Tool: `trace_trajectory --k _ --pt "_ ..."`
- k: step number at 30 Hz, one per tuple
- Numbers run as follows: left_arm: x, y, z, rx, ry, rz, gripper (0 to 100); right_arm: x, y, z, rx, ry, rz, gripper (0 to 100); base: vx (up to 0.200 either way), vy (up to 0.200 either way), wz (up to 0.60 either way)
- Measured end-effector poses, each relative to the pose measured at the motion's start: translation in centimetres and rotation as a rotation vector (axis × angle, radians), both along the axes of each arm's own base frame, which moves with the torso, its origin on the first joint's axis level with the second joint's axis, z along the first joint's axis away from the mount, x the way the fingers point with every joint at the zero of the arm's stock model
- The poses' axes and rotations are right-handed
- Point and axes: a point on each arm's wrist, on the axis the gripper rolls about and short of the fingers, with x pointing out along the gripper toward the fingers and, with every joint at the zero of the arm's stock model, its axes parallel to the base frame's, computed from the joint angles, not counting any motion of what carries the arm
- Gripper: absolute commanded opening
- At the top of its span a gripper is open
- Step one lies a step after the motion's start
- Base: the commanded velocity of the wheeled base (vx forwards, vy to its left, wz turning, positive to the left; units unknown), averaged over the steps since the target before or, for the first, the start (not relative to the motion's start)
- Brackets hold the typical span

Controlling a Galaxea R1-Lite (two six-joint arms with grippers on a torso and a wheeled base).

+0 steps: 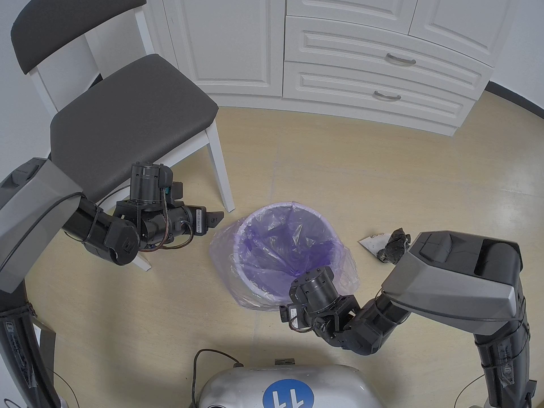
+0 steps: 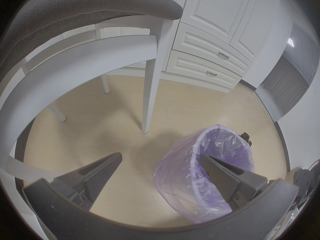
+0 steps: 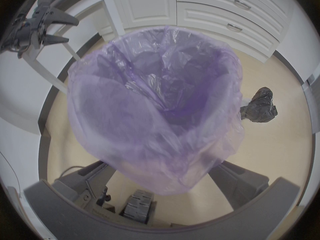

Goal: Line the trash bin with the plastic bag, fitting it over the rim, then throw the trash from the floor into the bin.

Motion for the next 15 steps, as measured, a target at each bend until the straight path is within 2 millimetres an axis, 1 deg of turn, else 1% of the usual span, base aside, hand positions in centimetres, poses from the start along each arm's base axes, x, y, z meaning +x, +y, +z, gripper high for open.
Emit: trace_trajectory --k 9,15 --pt "0.1 0.0 0.0 -0.001 -0.001 0.002 100 1.4 1.4 -0.8 0.106 -0.119 -0.041 100 0.0 0.0 0.0" --pt "0.1 0.1 0.0 0.0 -0.001 0.002 100 2.2 2.0 -1.3 0.152 -0.164 -0.075 100 0.0 0.0 0.0"
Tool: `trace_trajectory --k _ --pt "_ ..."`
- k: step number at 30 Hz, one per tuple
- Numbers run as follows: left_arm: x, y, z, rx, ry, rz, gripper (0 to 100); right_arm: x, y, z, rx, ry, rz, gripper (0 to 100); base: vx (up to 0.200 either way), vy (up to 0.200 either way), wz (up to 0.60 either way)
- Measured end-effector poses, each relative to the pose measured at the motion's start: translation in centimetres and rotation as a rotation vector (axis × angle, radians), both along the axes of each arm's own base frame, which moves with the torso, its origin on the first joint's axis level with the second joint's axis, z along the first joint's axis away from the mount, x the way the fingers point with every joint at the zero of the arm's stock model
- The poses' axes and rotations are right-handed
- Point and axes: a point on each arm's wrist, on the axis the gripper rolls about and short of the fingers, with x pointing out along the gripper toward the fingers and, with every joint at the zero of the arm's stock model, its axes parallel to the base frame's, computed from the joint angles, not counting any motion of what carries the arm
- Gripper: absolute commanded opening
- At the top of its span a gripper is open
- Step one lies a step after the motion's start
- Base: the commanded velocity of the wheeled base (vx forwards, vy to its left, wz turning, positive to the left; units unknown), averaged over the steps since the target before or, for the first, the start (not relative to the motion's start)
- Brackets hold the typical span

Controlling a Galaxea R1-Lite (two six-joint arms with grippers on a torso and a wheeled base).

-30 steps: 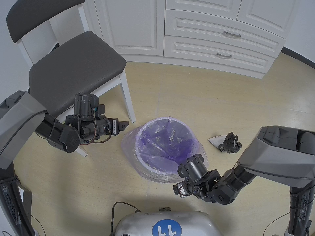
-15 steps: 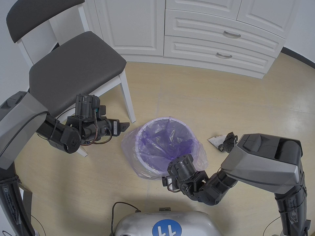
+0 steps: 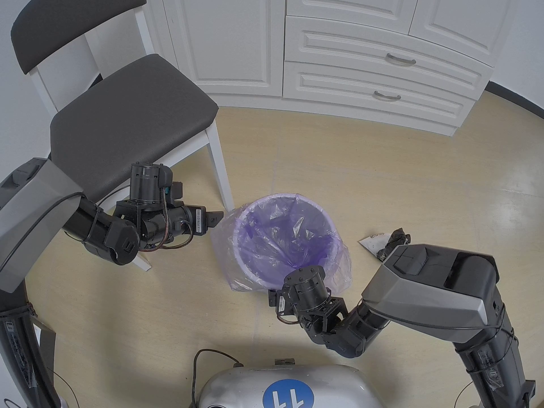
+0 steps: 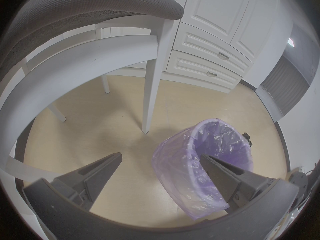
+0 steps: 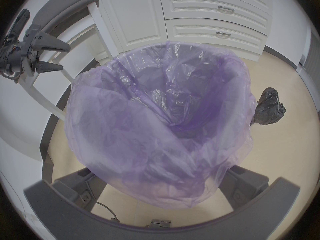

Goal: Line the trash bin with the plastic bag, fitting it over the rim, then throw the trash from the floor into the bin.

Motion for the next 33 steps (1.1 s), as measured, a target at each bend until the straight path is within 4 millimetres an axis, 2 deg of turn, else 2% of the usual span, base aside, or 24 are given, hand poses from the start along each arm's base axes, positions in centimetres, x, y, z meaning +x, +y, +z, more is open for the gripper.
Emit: trace_trajectory --k 7,12,19,23,27,33 --pt "0.0 0.0 -0.1 0.001 0.003 -0.001 100 0.8 0.8 0.1 0.109 -0.054 -0.023 100 0.0 0.0 0.0" --pt "-0.3 0.0 -0.7 0.013 0.02 -0.026 100 0.2 0.9 -0.5 0.091 -0.033 -0.006 100 0.0 0.0 0.0" --pt "-1.5 1.5 -2.6 0.13 0.01 -0.272 100 -1.7 -0.1 -0.7 0.017 0.011 0.066 100 0.0 0.0 0.0" --pt "-2.3 3.1 -3.8 0.184 -0.038 -0.403 100 -3.0 -1.1 0.1 -0.023 0.001 0.126 100 0.0 0.0 0.0" --pt "-2.6 3.8 -5.1 0.206 -0.047 -0.444 100 -3.9 -1.8 1.7 -0.029 -0.103 0.179 100 0.0 0.0 0.0" --pt "-2.6 3.1 -7.1 0.238 -0.06 -0.451 100 -4.2 -3.6 3.9 -0.115 -0.286 0.22 100 0.0 0.0 0.0"
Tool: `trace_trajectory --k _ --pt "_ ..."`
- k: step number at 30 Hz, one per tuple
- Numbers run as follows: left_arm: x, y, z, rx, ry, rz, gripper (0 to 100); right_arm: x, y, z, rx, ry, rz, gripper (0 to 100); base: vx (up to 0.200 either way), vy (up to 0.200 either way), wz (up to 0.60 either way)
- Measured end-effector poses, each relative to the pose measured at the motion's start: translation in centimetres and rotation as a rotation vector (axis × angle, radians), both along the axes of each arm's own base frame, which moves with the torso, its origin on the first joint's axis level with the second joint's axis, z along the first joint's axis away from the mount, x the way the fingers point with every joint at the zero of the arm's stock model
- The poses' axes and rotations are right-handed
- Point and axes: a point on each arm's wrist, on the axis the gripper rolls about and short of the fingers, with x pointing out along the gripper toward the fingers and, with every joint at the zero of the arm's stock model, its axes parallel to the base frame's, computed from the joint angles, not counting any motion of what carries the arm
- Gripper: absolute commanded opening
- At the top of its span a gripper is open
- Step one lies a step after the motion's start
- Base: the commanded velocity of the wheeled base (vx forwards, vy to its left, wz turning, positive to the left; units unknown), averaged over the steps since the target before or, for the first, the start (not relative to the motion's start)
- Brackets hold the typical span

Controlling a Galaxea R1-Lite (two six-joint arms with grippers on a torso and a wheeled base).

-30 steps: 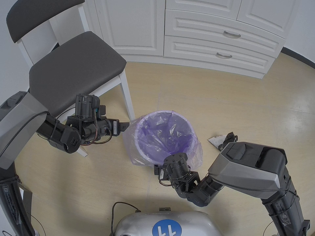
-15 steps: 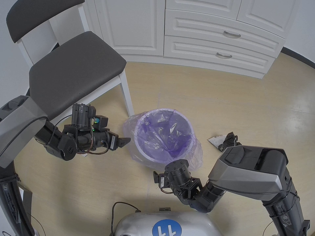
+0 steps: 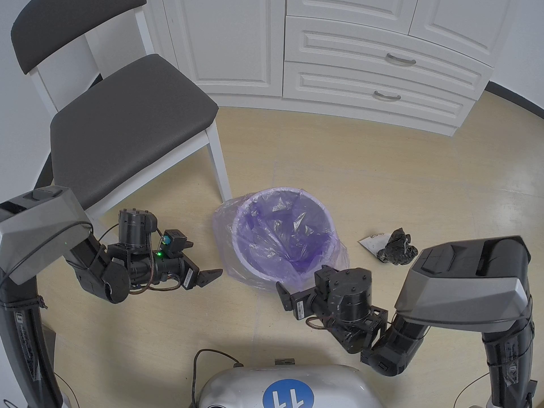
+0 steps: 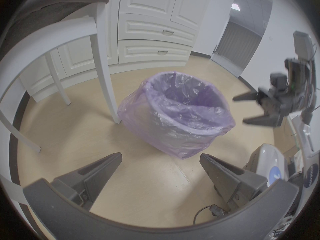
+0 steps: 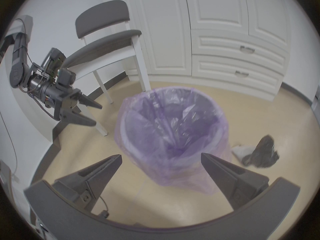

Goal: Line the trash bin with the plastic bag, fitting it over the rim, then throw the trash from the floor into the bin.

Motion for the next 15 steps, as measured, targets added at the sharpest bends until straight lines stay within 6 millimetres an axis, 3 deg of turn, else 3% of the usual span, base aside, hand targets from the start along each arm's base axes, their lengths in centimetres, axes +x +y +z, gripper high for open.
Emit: trace_trajectory --k 7,15 --pt "0.0 -1.7 -2.4 0.041 -0.028 0.027 100 0.6 -2.6 3.6 0.005 -0.051 -0.055 100 0.0 0.0 0.0" --pt "-0.2 -2.9 -4.2 0.061 -0.032 0.03 100 1.4 -4.4 7.0 0.047 0.144 -0.15 100 0.0 0.0 0.0"
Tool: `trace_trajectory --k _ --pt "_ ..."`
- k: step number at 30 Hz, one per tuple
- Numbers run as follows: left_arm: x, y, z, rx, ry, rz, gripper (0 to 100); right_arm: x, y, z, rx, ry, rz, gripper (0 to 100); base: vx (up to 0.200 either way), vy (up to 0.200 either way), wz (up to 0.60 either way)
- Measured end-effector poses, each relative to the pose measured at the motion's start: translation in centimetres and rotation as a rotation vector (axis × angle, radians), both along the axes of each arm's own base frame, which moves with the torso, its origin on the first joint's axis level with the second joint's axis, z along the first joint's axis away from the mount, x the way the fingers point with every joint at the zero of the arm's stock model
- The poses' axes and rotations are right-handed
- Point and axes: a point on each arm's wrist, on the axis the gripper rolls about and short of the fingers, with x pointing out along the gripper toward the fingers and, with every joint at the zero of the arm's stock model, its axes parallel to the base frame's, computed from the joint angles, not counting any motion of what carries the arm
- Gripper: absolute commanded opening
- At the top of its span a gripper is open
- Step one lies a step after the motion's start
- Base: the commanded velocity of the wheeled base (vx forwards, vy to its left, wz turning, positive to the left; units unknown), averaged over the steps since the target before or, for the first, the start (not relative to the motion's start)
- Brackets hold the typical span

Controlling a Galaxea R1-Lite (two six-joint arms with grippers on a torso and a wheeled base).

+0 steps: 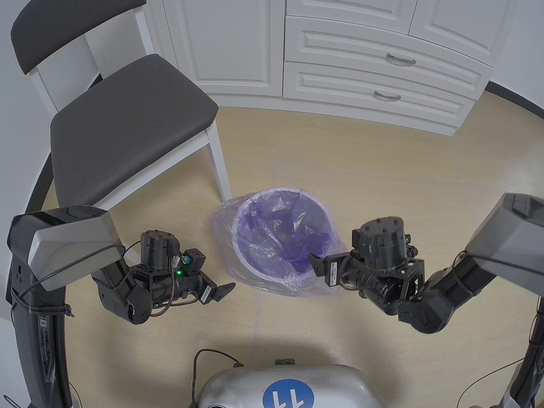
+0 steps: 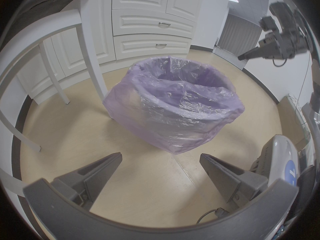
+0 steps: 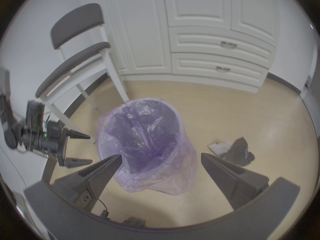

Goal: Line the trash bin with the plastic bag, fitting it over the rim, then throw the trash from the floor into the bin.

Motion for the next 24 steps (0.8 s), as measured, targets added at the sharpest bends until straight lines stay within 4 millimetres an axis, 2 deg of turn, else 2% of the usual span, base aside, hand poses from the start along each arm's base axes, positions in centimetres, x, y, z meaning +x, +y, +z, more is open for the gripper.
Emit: trace_trajectory --k 6,12,16,21,22,24 --pt "0.0 -1.2 -0.9 0.019 -0.06 0.034 100 1.6 -0.7 3.4 0.099 0.141 -0.116 100 0.0 0.0 0.0" --pt "-0.1 -3.6 -2.7 0.014 -0.135 0.063 100 3.4 -1.1 6.9 0.223 0.136 -0.199 100 0.0 0.0 0.0" --pt "0.4 -4.9 -3.7 -0.027 -0.177 0.09 100 4.1 -1.2 7.9 0.269 0.105 -0.214 100 0.0 0.0 0.0" --pt "0.6 -5.5 -4.8 -0.03 -0.169 0.088 100 4.4 -1.3 8.1 0.281 0.094 -0.22 100 0.0 0.0 0.0" --pt "0.7 -5.5 -4.9 -0.032 -0.168 0.09 0 4.4 -1.3 8.1 0.281 0.094 -0.22 100 0.0 0.0 0.0" --pt "0.7 -5.6 -5.1 -0.038 -0.165 0.092 0 4.5 -1.3 8.1 0.281 0.094 -0.221 100 0.0 0.0 0.0"
